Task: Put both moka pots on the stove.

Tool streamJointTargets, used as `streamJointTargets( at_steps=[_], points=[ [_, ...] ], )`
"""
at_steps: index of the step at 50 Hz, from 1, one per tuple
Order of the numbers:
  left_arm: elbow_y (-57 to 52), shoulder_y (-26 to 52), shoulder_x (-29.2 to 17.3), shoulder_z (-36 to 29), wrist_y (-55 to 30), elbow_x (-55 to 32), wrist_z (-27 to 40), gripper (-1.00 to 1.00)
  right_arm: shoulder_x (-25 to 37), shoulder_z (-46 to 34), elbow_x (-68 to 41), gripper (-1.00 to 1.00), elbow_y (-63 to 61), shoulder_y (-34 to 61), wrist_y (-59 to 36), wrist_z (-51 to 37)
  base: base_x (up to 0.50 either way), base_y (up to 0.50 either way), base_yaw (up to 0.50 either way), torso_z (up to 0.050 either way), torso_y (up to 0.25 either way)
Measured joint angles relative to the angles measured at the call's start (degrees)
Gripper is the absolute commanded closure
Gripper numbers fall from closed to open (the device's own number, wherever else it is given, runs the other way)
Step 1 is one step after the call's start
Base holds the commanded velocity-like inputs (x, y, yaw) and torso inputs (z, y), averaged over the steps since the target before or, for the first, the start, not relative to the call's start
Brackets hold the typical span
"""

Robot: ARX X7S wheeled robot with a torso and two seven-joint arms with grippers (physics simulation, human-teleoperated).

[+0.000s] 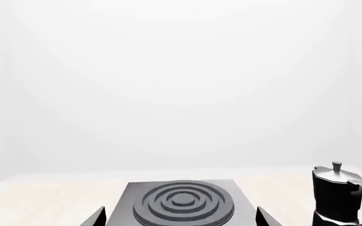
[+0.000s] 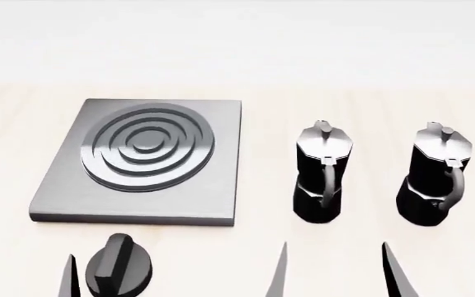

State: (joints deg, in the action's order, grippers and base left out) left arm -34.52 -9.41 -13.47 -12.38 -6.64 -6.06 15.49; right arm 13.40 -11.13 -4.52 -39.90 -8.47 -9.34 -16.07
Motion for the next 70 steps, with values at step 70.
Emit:
streamJointTargets(
  at_steps=[70],
  points=[
    [0.3,0.9,-2.9,-2.5,0.3,-1.5,3.3,-1.00,2.7,-1.9,-1.9,-1.00,0.9,0.7,0.8,-3.3,0.04,0.03,0.00,0.000,0.000]
  ],
)
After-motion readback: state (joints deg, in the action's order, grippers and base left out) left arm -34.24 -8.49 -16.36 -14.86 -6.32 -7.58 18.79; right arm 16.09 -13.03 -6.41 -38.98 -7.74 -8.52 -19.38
